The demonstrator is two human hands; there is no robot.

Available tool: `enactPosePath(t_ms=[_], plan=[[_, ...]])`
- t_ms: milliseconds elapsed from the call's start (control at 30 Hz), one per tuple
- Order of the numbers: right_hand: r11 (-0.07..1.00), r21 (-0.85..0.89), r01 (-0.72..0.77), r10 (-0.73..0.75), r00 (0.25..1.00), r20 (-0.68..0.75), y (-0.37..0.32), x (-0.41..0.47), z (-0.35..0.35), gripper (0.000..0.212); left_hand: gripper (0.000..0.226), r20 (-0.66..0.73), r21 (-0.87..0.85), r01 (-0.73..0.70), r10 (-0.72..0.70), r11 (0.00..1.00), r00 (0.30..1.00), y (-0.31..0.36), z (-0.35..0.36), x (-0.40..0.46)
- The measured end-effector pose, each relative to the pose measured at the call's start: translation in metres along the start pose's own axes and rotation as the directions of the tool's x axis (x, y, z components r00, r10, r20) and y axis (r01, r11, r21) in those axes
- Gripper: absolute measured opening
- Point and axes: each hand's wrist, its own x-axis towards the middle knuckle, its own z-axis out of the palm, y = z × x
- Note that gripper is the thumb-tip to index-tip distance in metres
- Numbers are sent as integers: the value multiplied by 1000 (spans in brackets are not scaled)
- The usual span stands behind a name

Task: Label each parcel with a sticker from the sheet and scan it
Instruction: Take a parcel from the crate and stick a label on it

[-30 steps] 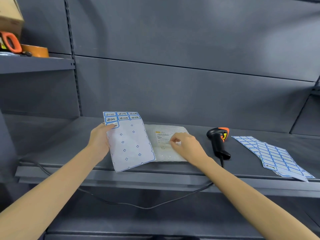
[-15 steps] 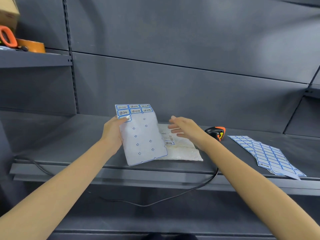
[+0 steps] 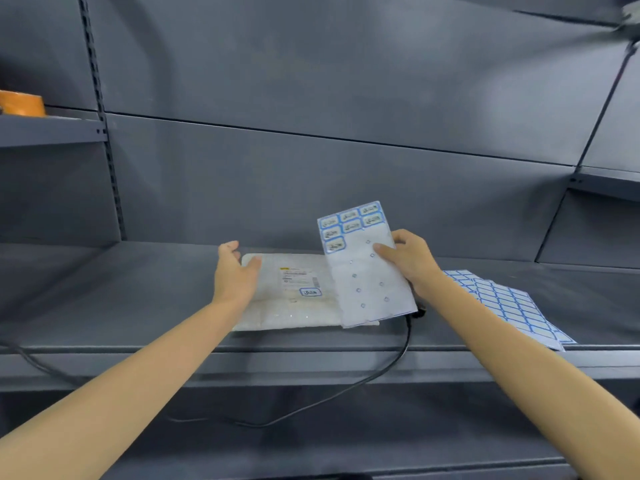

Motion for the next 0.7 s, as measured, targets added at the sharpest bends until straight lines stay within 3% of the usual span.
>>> enactPosePath(t_ms=[167, 300, 400, 567, 633, 700], plan=[[940, -331, -83, 3, 972, -236, 47, 15, -84, 20, 70, -77, 274, 211, -197, 938, 977, -9, 12, -4], [886, -418, -200, 28, 923, -383, 95, 19, -137, 29, 54, -50, 475, 262, -271, 840, 961, -14, 22, -13], [823, -465, -325, 90, 884, -459, 120, 19, -163, 35, 45, -38, 518, 253, -273, 817, 961, -13, 24, -12], [673, -614, -413, 68, 861, -505, 142, 22, -176, 35, 21, -42, 439, 221, -225, 871, 973, -15, 18, -10], [582, -680, -446, 73, 862, -502, 149, 22, -174, 39, 16, -31, 270, 192, -191, 943, 981, -19, 17, -12], [526, -708, -471, 94, 860, -502, 153, 21, -170, 46, 27, -32, 100, 181, -179, 978, 983, -21, 17, -17]])
